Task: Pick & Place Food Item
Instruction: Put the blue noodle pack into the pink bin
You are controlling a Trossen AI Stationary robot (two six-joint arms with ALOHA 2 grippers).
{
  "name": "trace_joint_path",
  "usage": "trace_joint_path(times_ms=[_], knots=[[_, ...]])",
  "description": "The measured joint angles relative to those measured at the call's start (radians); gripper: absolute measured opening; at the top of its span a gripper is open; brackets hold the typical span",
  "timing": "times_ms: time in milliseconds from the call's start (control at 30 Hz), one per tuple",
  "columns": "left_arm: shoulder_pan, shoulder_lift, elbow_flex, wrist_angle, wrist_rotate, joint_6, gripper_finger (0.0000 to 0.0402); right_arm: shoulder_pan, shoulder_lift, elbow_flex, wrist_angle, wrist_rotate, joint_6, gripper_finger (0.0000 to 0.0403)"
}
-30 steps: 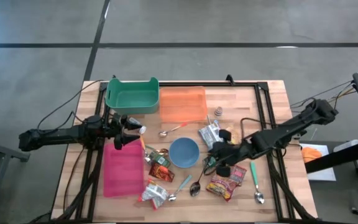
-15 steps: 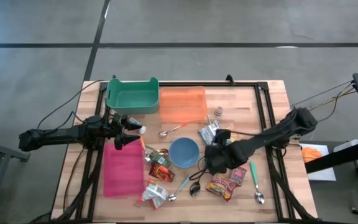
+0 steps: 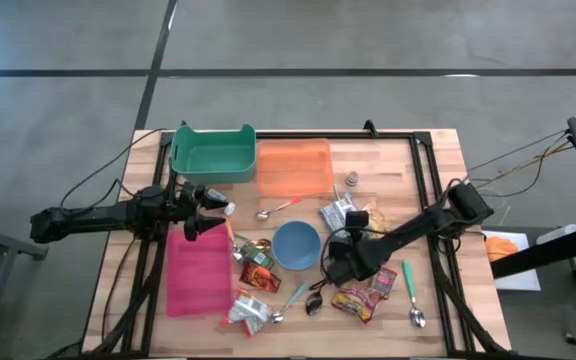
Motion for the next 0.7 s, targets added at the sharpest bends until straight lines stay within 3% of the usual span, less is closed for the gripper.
trace_joint_path(times_ms=[200, 467, 700], knots=[[0.0, 0.0, 0.0, 0.0, 0.0, 0.0, 0.0352, -0.002, -0.005, -0.05, 0.019, 0.129, 0.009, 0.0231], [0.0, 0.0, 0.0, 0.0, 0.0, -0.001, 0.0352, -0.007, -0.012, -0.128, 0.172, 0.14, -0.084, 0.0231], [0.0, 0.0, 0.0, 0.001, 0.0, -0.001, 0.0352, -0.015, -0.004, -0.134, 0.187, 0.141, -0.098, 0.0228]])
